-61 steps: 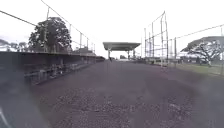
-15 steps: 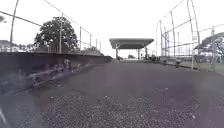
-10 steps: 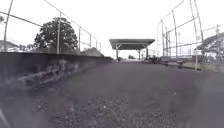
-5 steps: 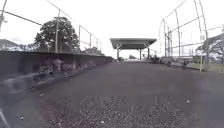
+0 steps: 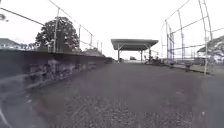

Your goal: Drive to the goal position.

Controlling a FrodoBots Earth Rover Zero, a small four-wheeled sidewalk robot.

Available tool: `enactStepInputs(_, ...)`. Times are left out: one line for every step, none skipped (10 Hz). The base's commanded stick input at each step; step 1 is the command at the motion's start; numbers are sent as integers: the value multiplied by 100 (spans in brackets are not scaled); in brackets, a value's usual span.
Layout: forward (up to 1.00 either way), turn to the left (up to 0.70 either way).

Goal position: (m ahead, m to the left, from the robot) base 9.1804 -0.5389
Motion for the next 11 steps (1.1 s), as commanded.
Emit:
enactStepInputs(70, 0)
enactStepInputs(70, 0)
enactStepInputs(70, 0)
enactStepInputs(70, 0)
enactStepInputs(70, 0)
enactStepInputs(70, 0)
enactStepInputs(70, 0)
enactStepInputs(70, 0)
enactStepInputs(70, 0)
enactStepInputs(70, 0)
enactStepInputs(70, 0)
